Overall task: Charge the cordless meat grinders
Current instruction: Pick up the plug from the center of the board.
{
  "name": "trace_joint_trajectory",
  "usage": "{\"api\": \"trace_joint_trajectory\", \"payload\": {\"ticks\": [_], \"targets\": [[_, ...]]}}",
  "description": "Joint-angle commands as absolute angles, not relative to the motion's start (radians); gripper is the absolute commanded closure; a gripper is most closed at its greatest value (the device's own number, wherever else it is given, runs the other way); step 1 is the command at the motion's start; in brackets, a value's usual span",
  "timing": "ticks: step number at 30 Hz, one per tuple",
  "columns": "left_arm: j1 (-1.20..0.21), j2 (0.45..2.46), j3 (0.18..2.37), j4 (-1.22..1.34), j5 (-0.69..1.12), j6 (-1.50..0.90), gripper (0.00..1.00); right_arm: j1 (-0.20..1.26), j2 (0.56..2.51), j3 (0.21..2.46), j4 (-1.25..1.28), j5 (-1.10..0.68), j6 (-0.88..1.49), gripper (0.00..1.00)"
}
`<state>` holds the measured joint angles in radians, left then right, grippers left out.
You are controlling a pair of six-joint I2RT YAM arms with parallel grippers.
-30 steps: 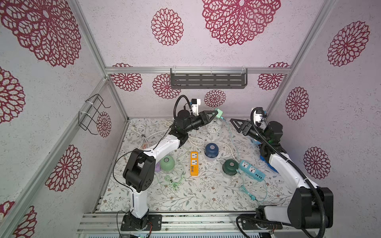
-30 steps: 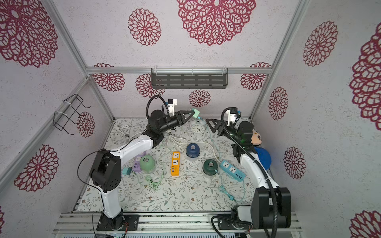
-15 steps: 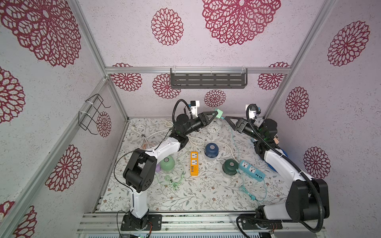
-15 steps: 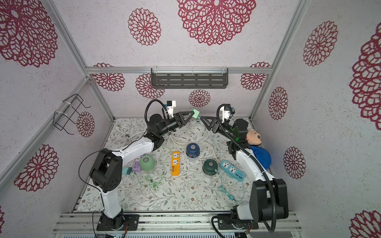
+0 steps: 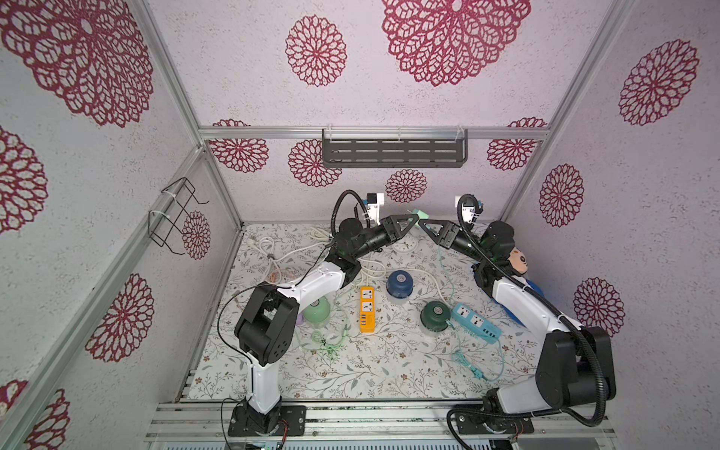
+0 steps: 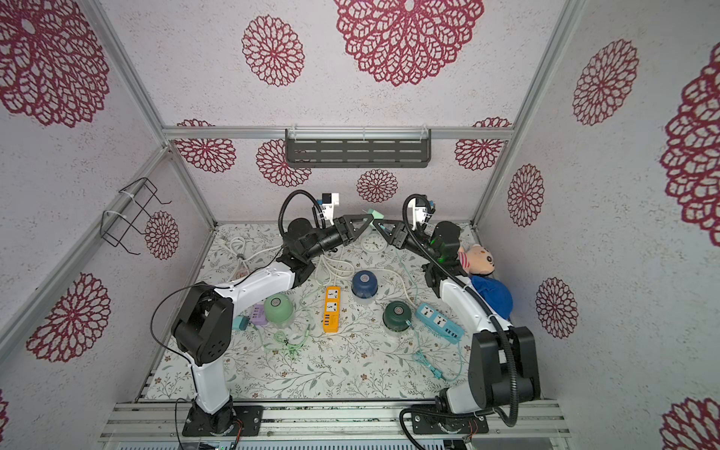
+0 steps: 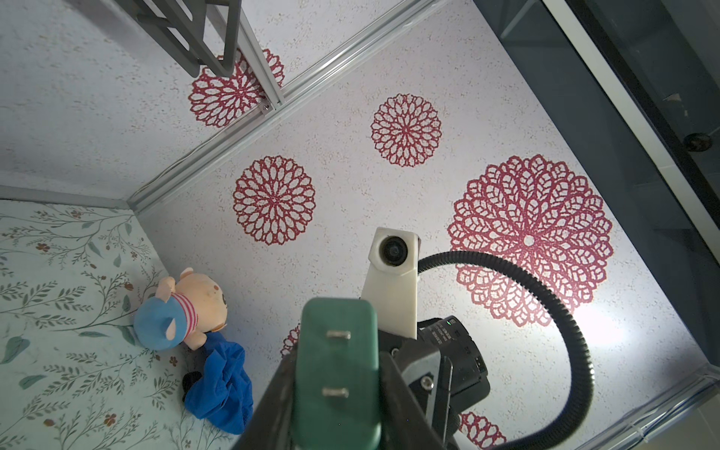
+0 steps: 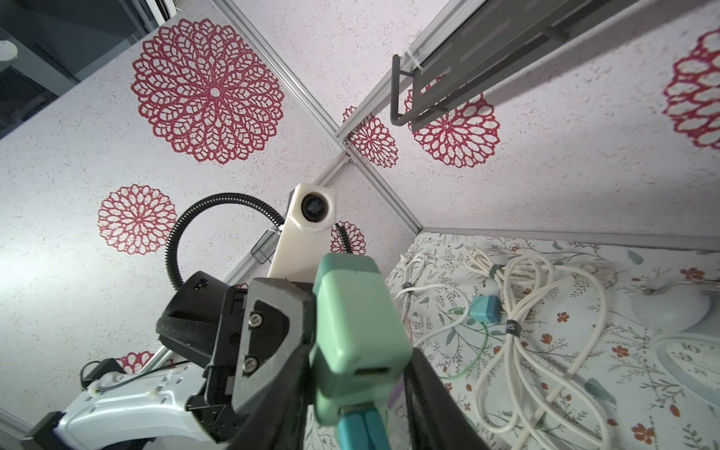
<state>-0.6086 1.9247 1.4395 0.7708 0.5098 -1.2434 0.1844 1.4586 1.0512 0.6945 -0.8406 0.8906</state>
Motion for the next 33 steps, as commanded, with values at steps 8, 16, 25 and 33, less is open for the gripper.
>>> {"api": "trace_joint_trajectory", "payload": {"ticks": [8, 16, 25, 33], "targets": [[-0.614, 1.899, 1.427, 0.825, 0.514, -1.257, 0.92, 0.191, 1.467, 1.088, 0.802, -0.852, 0.948, 0.57], [-0.621, 1.911, 1.433, 0.828, 0.511, -1.257, 0.91, 0.195, 1.473, 1.097, 0.8, -0.851, 0.955, 0.66], [-0.627, 1.916, 1.441, 0.819, 0.514, -1.258, 0.74, 0.194, 1.483, 1.107, 0.818, -0.866, 0.975, 0.85], [-0.615, 1.871, 1.406, 0.799, 0.486, -1.236, 0.49, 0.178, 1.463, 1.087, 0.781, -0.853, 0.946, 0.89]]}}
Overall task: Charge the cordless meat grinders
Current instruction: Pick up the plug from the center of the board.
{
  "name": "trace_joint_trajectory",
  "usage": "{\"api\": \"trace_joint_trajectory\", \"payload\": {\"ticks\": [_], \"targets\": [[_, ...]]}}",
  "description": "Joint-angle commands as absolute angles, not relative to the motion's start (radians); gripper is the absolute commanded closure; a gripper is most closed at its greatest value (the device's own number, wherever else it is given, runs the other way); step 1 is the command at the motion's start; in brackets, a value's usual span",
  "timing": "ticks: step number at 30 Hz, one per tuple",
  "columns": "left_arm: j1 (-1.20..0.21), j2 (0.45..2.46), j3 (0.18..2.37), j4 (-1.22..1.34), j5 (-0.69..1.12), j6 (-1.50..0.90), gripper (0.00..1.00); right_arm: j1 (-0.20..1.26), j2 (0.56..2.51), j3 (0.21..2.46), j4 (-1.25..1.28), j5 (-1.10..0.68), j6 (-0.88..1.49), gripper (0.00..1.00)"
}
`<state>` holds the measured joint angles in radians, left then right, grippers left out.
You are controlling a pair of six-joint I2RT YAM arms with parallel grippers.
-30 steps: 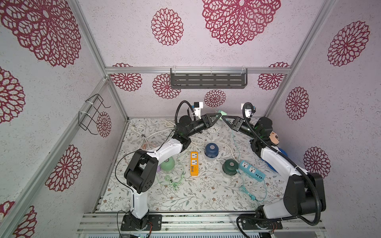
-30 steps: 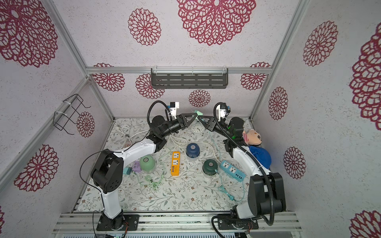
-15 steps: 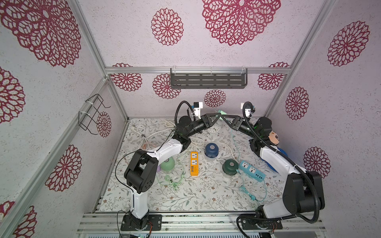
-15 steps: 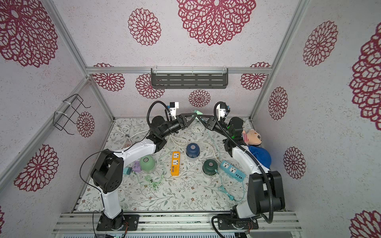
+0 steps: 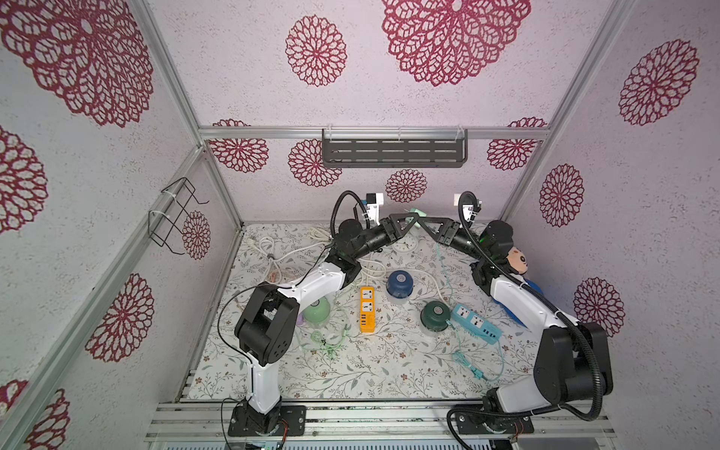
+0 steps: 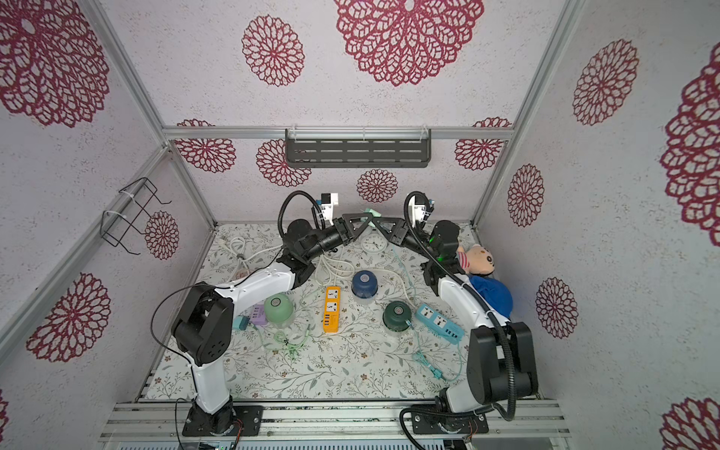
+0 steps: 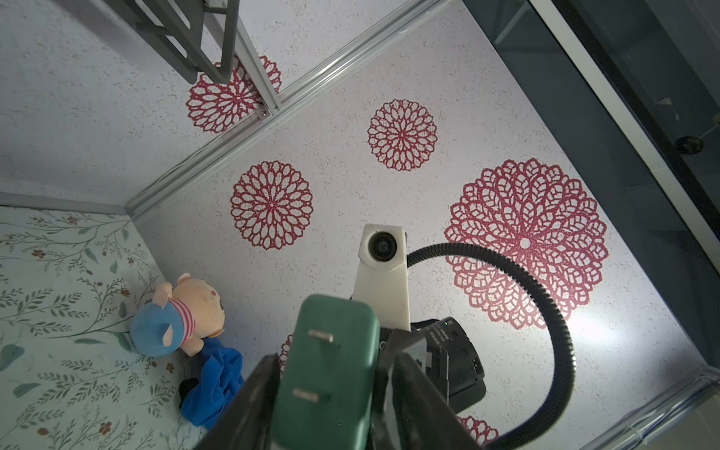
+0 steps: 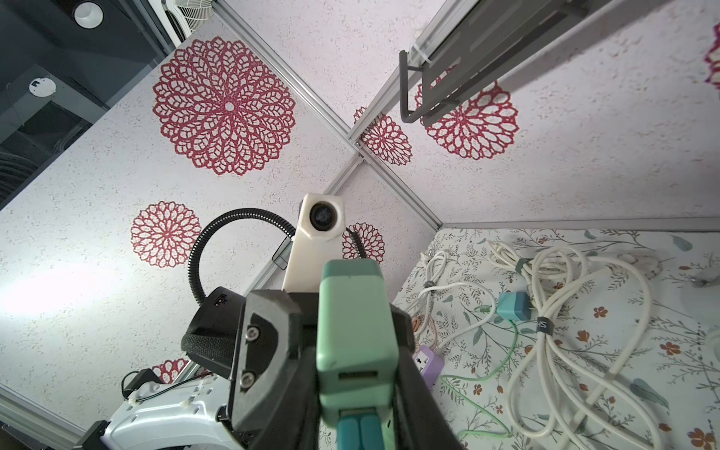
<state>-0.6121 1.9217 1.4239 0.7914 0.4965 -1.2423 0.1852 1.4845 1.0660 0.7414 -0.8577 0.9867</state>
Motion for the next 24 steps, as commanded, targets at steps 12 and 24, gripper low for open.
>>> {"api": "trace_joint_trajectory", "payload": {"ticks": [12, 24], "targets": [[-0.606, 1.883, 1.394, 0.867, 0.497, -1.275, 0.72, 0.172, 1.455, 1.08, 0.773, -0.864, 0.953, 0.89], [-0.615, 1.879, 1.371, 0.885, 0.503, -1.28, 0.89, 0.172, 1.463, 1.081, 0.856, -0.826, 1.032, 0.43]]}}
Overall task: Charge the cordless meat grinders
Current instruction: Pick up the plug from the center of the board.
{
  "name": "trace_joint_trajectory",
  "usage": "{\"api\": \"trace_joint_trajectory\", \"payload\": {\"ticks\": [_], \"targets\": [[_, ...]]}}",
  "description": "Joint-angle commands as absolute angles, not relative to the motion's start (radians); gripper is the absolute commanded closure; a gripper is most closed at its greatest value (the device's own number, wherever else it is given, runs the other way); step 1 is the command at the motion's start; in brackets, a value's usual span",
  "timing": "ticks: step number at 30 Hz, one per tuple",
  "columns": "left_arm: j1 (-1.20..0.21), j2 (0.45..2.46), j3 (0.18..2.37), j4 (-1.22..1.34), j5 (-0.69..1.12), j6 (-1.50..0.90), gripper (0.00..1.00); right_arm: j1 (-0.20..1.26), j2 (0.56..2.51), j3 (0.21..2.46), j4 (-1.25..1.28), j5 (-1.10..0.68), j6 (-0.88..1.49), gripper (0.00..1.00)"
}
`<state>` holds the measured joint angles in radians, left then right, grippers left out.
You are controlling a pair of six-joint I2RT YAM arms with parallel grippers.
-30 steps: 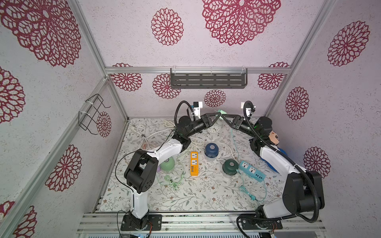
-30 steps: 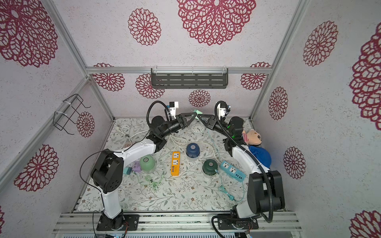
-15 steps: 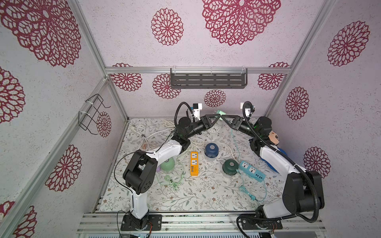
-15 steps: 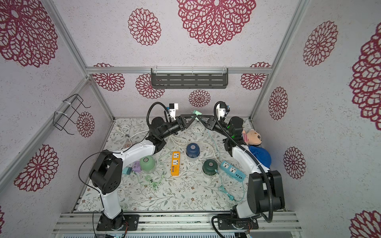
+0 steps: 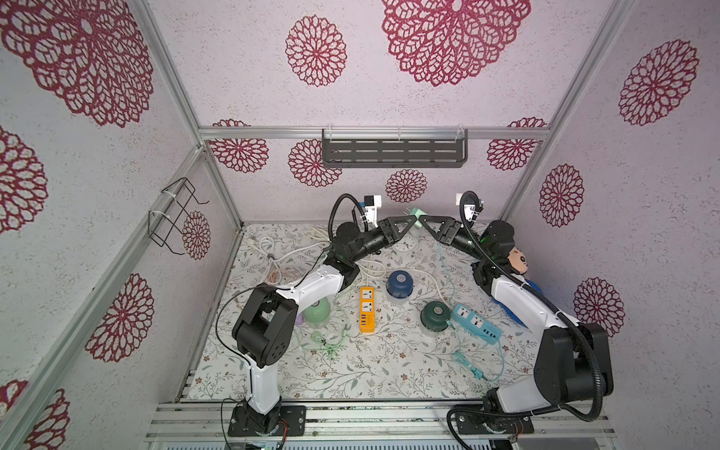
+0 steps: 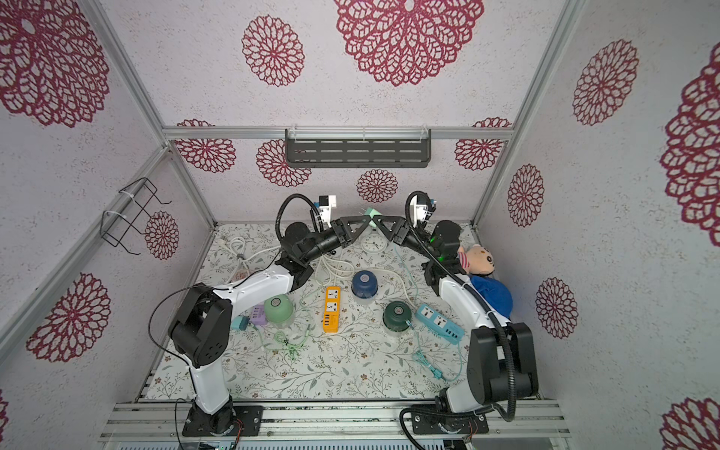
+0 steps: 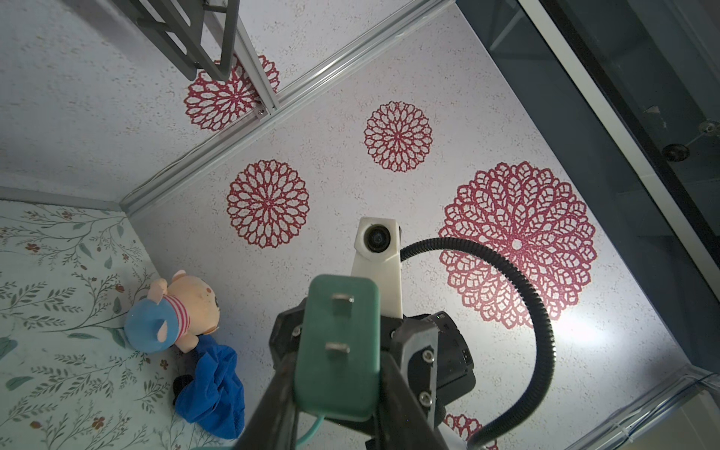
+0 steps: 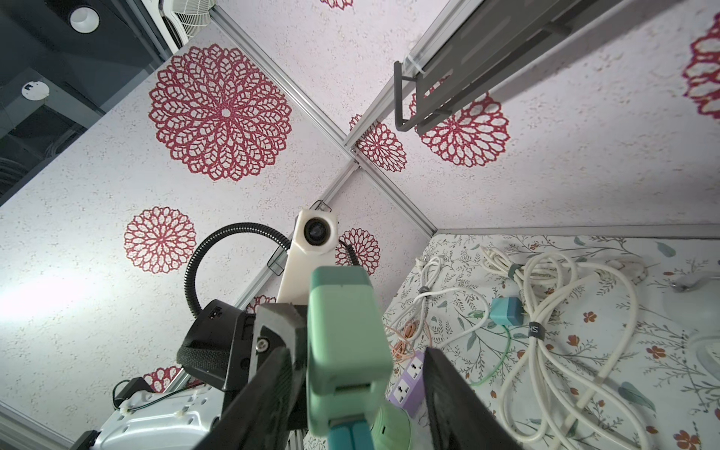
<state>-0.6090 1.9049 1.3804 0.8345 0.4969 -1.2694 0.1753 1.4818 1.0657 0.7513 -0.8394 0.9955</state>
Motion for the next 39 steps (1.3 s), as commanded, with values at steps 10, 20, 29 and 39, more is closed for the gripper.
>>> {"api": "trace_joint_trajectory", "payload": {"ticks": [10, 20, 29, 39], "targets": [[-0.618, 1.886, 1.373, 0.897, 0.502, -1.286, 0.89, 0.178, 1.482, 1.071, 0.914, -0.833, 1.079, 0.49], [-0.622, 1.905, 1.393, 0.922, 0.503, -1.306, 0.89, 0.191, 1.491, 1.065, 0.905, -0.831, 1.072, 0.49], [-0.626, 1.908, 1.394, 0.9, 0.504, -1.295, 0.9, 0.199, 1.503, 1.074, 0.899, -0.831, 1.071, 0.55], [-0.632, 1.921, 1.399, 0.885, 0.505, -1.289, 0.89, 0.203, 1.504, 1.081, 0.866, -0.839, 1.052, 0.76]]}}
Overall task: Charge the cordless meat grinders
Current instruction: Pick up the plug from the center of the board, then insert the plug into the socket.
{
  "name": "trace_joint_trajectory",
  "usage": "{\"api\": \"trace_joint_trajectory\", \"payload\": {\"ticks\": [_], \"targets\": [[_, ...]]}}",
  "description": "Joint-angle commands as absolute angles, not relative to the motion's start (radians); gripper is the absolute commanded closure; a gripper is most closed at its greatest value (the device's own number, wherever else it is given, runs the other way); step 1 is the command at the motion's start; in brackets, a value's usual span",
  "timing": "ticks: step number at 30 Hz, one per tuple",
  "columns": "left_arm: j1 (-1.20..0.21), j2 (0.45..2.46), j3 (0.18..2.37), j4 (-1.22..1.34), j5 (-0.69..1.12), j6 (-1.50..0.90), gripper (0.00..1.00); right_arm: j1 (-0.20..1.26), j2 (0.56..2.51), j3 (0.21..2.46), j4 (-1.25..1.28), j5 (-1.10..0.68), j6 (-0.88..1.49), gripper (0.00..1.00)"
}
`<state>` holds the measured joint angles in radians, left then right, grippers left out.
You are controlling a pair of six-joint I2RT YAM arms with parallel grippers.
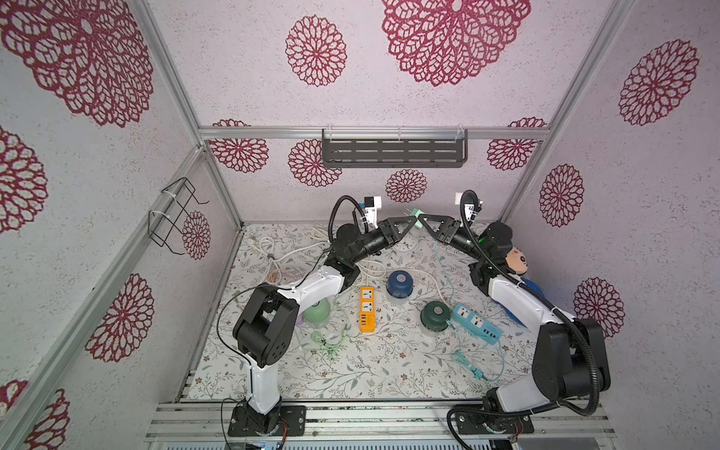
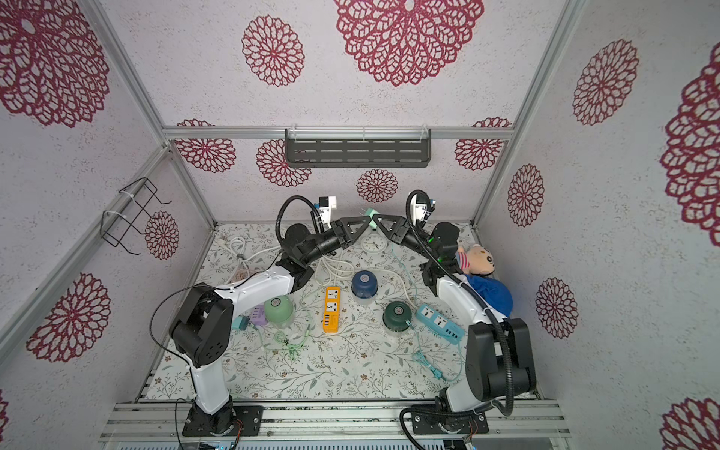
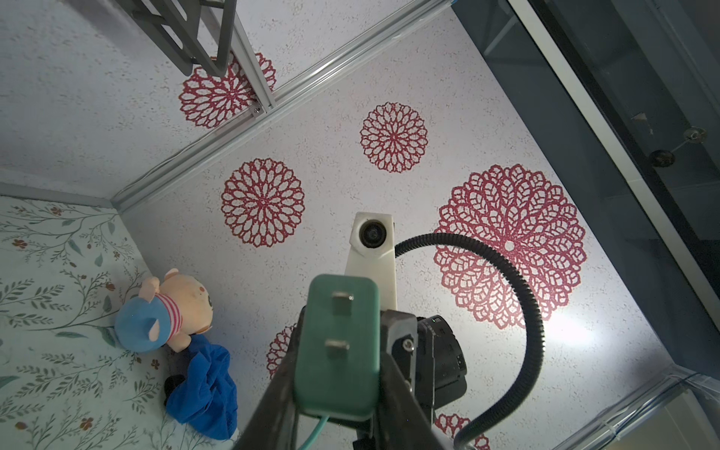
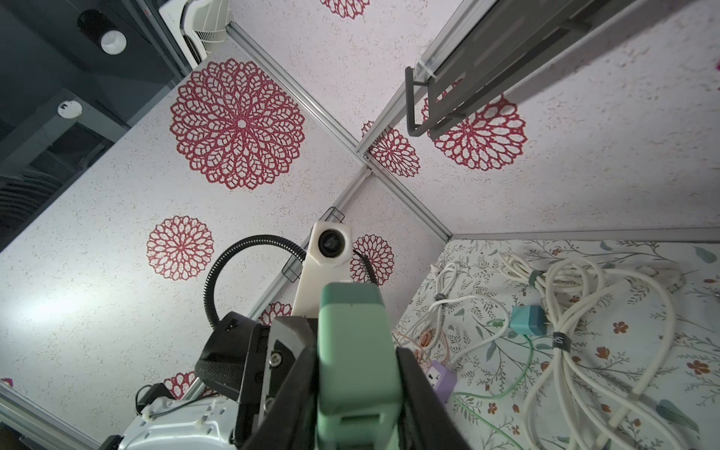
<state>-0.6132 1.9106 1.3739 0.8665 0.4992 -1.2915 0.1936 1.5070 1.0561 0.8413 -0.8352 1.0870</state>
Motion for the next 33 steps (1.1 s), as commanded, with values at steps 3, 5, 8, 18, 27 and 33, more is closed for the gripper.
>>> {"api": "trace_joint_trajectory", "payload": {"ticks": [3, 5, 8, 18, 27, 33], "targets": [[-0.629, 1.914, 1.389, 0.88, 0.501, -1.291, 0.68, 0.201, 1.505, 1.09, 0.855, -0.85, 1.048, 0.89], [-0.623, 1.889, 1.365, 0.858, 0.475, -1.285, 0.37, 0.19, 1.502, 1.107, 0.811, -0.866, 1.033, 0.96], [-0.593, 1.813, 1.28, 0.8, 0.409, -1.261, 0.08, 0.131, 1.471, 1.141, 0.611, -0.873, 0.935, 1.0], [-0.602, 1.566, 1.194, 0.076, 0.308, -0.919, 0.21, 0.024, 1.452, 1.551, -0.84, -0.079, 0.122, 1.0], [-0.672, 1.578, 0.96, 0.404, 0.393, -1.031, 0.31, 0.056, 1.437, 1.332, -1.007, 0.157, 0.071, 1.0], [-0.701, 1.572, 0.87, 0.536, 0.42, -1.071, 0.33, 0.157, 1.54, 1.289, -1.085, 0.198, 0.048, 1.0]]}}
